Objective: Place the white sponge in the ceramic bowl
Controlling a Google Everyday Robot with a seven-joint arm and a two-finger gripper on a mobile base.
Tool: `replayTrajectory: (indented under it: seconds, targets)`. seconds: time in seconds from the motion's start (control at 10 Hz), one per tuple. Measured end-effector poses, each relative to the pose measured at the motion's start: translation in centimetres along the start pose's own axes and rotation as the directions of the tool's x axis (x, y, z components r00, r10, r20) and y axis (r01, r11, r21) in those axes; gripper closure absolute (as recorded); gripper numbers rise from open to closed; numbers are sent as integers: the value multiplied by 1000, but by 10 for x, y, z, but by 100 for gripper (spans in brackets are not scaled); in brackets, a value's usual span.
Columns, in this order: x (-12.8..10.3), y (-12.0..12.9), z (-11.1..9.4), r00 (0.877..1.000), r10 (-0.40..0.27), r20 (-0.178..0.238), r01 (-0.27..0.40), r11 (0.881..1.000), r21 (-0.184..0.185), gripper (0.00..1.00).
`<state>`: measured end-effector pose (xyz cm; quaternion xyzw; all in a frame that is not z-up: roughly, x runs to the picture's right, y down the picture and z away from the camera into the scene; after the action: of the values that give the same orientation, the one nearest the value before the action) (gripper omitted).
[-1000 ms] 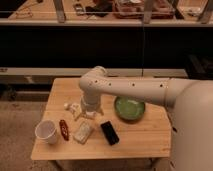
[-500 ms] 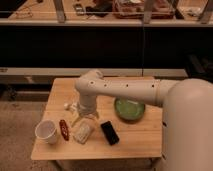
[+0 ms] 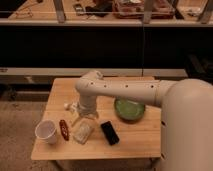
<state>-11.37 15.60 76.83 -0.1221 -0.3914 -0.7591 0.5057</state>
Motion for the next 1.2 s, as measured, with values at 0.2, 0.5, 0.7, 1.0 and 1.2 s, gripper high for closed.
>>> replayTrajectory:
  seconds: [0.2, 0.5, 0.7, 1.0, 1.2]
  targets:
    - [9, 3, 8, 999, -31, -15, 31, 1000, -2, 20]
    - [14, 3, 18, 997, -71, 11, 71, 997, 9, 20]
    - [11, 0, 29, 995, -86, 44, 84, 996, 41, 20]
    - [11, -1, 42, 993, -96, 71, 91, 994, 67, 20]
    - [15, 2, 51, 991, -113, 77, 108, 992, 65, 20]
